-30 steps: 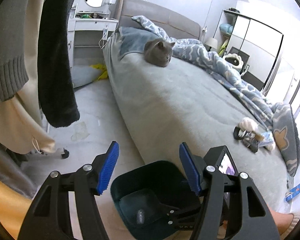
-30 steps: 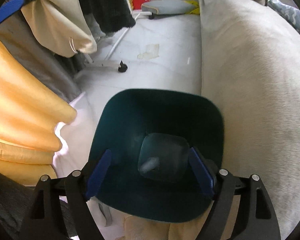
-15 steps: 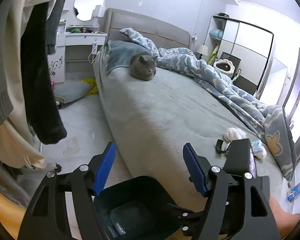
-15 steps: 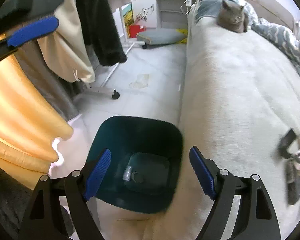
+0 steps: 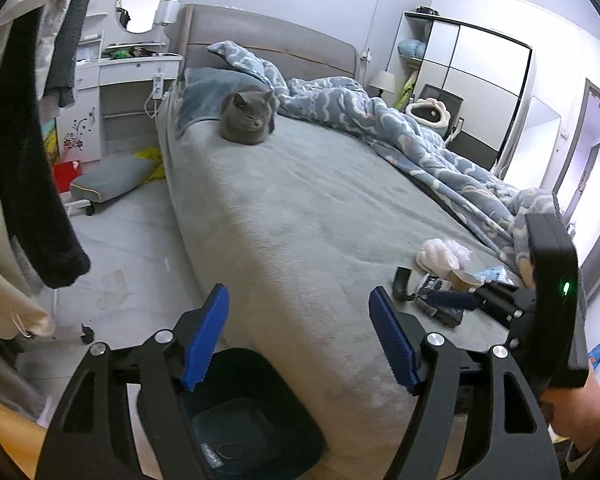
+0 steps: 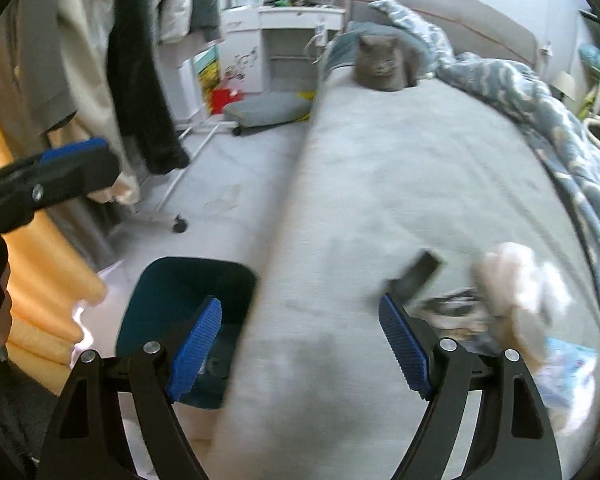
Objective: Collect trash
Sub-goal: 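Move the right tool back over the bed toward the cardboard tape core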
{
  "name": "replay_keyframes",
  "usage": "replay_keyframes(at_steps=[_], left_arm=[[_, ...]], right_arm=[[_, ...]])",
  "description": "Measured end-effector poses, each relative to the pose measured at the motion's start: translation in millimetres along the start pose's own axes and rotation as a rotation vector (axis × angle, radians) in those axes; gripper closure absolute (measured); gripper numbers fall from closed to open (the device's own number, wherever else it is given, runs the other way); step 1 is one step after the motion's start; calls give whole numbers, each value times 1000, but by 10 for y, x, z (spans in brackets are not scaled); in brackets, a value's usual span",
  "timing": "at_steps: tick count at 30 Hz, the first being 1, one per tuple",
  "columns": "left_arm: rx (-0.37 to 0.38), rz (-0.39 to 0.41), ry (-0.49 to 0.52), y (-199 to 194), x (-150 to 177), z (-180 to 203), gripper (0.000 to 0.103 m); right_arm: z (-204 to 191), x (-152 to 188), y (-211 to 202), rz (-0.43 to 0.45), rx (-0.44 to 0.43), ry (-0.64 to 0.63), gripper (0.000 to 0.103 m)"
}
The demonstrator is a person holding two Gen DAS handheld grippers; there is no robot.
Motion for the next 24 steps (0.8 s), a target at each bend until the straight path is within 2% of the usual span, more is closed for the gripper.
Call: replay_keyframes(at_steps=[9, 19, 22, 24], left_arm=[[33, -36, 18, 294, 19, 321, 28], [60, -65, 38, 600, 16, 617, 28], [67, -76, 45, 680, 22, 677, 28], [69, -84, 51, 737, 25, 709, 28]], right_arm=[[826, 108, -248, 55, 66, 124, 21], [1285, 253, -210, 45, 45, 206, 21], [1386, 326, -162, 23, 37, 232, 30], [1415, 373, -134, 9, 36, 238, 32]])
Point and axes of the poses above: each gripper's, at about its wrist camera, not at the fingertips, and y roughly the way its jaws point, z to its right, x to its underside, the point moved 8 cm from there along y, roughly the way its jaws point, and after that the axes turned 4 degrees about -y, right-handed, at the moved point
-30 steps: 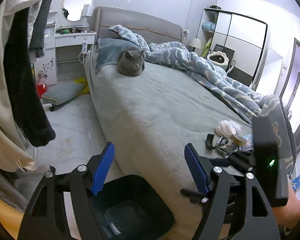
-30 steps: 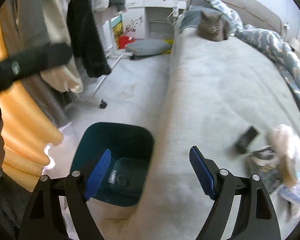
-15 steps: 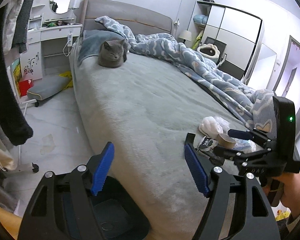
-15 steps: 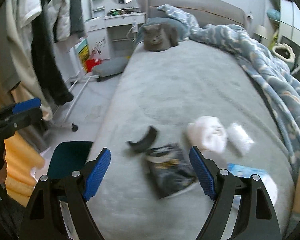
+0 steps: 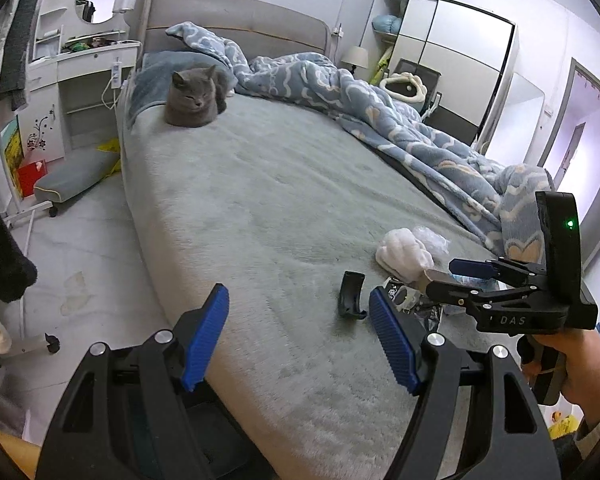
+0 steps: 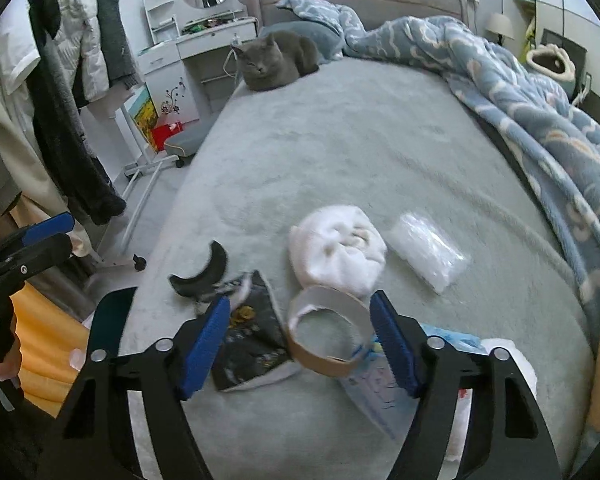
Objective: Collect trash
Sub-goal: 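Move the right tool back over the bed toward the cardboard tape core, then grasp the tape core with the right tool while the left tool grasps the black clip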
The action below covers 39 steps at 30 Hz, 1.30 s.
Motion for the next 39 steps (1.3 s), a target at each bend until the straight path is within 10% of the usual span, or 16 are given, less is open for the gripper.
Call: replay_keyframes(at_steps=[24, 39], left_arm=[[17, -188, 97, 690, 288, 335, 30], [4, -224, 67, 965, 300, 283, 44]], right_arm=[[142, 112, 192, -86, -12, -101, 57], [282, -152, -38, 38, -60, -62, 59]])
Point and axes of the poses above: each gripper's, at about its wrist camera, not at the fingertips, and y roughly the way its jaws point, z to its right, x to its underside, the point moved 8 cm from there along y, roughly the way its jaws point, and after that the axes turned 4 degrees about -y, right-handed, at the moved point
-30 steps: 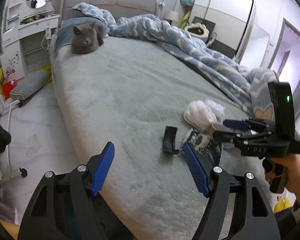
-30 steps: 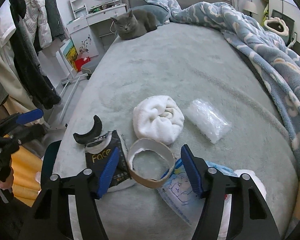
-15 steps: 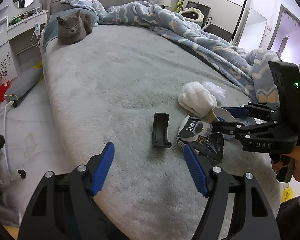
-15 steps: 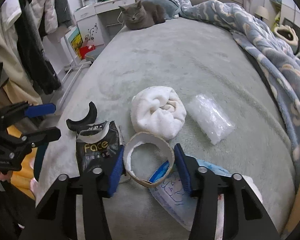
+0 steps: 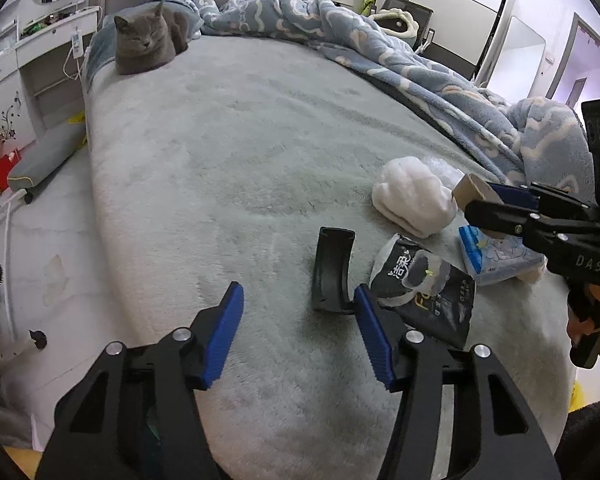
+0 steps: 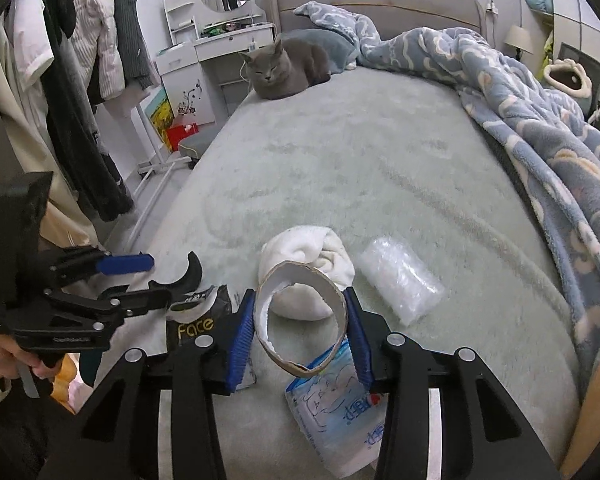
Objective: Collect trash
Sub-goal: 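Grasp the tape core with the right tool while the left tool grasps the black clip, then carry the tape core and black clip over the teal bin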
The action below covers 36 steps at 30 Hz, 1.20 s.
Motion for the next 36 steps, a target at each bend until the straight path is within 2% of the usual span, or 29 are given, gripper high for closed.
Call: replay_keyframes(at_steps=[7, 15, 18, 23, 27, 36], left_arm=[[-5, -4, 11, 125, -13, 60, 48], [-3, 12, 20, 223, -106, 109, 60], [0, 21, 14, 245, -142, 132, 66], [-16, 14, 37, 285, -135, 185, 82], [-6, 14, 30, 229, -116, 182, 82], [-32, 38, -11, -45, -36, 41, 82]], right_arm=[[47, -53, 7, 12, -9, 1, 59], [130, -84, 33, 19, -13, 11, 59], [145, -109, 37, 22, -17, 12, 59], [141, -110, 37, 21, -17, 10, 59], [108, -111, 23, 25, -16, 10, 59], [-131, -85, -77, 37, -28, 12, 59]])
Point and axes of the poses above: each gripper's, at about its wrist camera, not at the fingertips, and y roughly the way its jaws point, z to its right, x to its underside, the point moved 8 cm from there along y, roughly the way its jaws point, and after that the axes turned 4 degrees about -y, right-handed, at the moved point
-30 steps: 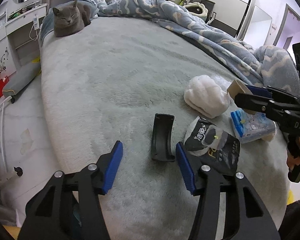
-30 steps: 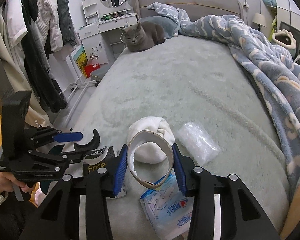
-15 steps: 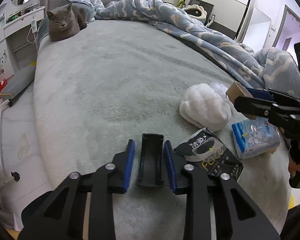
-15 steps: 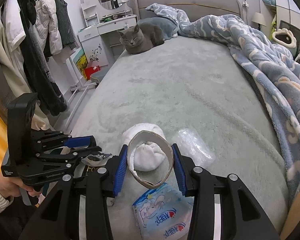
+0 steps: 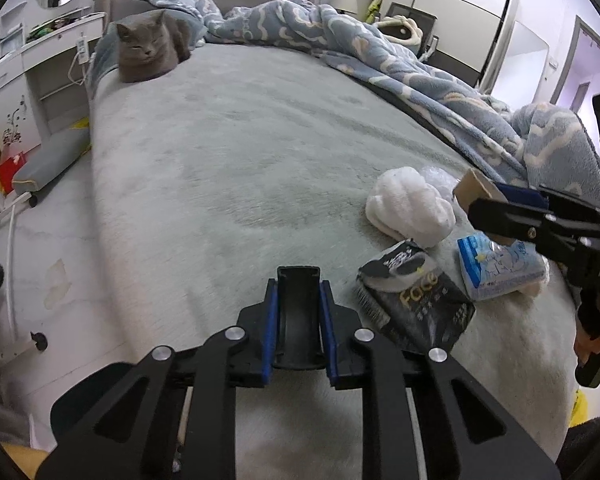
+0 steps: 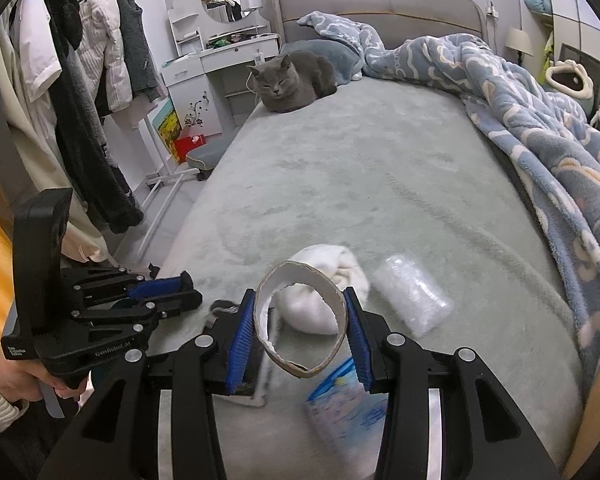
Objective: Collect trash
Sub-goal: 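Carry the tape core and black clip over the teal bin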
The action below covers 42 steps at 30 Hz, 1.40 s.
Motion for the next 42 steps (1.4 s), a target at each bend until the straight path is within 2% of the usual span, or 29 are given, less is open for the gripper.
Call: replay_keyframes(at_steps=[10, 18, 30, 42], left_arm=[[-26, 8, -15, -384, 240, -150, 82], [-56, -18, -63, -550, 470, -385, 82], [-125, -86, -131, -670, 811, -829, 82], [-153, -202, -221, -626, 1152, -1340, 82]], right_arm=[[-466, 83, -93, 4, -28, -7, 59], [-831, 145, -113, -2, -54, -26, 59], [-1307, 193, -45, -17, -96, -56, 59], [-1817, 121, 214, -61, -144, -102, 59]])
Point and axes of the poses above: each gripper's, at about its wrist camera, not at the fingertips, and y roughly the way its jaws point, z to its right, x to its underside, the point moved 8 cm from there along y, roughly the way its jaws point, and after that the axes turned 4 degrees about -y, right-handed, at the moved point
